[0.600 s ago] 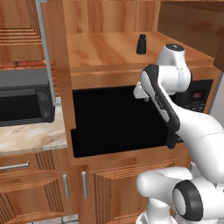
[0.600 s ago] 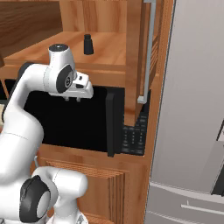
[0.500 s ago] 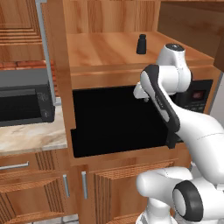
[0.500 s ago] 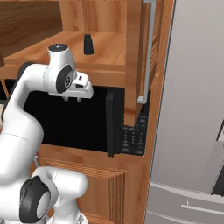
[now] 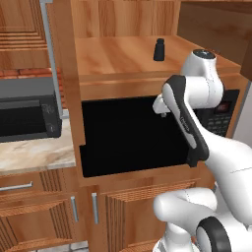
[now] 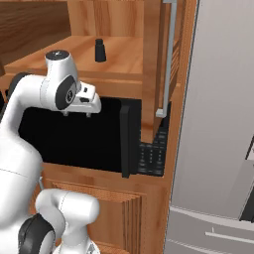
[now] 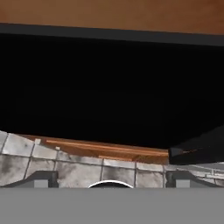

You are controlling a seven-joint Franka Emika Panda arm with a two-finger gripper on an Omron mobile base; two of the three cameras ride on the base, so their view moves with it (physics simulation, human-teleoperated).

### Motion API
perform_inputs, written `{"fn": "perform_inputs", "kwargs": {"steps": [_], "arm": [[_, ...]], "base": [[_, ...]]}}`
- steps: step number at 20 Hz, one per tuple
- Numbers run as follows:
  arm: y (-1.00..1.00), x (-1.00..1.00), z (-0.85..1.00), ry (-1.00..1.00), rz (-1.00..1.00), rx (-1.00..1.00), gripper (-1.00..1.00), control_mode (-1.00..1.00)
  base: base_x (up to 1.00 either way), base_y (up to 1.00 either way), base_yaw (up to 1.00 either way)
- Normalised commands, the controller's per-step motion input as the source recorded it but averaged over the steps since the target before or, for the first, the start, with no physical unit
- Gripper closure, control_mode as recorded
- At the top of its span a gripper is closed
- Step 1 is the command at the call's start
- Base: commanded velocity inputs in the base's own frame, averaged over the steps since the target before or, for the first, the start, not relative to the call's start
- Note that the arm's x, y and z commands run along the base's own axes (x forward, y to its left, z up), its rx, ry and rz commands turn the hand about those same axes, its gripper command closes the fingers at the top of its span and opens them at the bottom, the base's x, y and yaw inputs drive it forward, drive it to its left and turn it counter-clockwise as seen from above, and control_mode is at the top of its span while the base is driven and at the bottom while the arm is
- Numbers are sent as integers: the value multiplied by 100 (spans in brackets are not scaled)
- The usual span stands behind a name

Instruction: Retrieve the shaker from the cabinet and place it next the steak on a plate on the dining table.

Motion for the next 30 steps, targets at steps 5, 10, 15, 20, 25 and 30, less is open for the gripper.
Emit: {"fn": "perform_inputs", "kwargs": {"steps": [5, 10, 15, 20, 25, 30], "arm": [[0, -48, 40, -26, 0, 0, -100, -100], [0, -25, 50, -37, 0, -3, -100, -100], [-9, 0, 51, -24, 0, 0, -100, -100], [-25, 10, 38, -10, 0, 0, -100, -100], [-14, 12, 51, -11, 0, 0, -100, -100], [-6, 13, 58, -6, 0, 0, -100, -100]], "base": [[0, 0, 0], [0, 0, 0], [0, 0, 0], [0, 0, 0], [0, 0, 0], [0, 0, 0]]}}
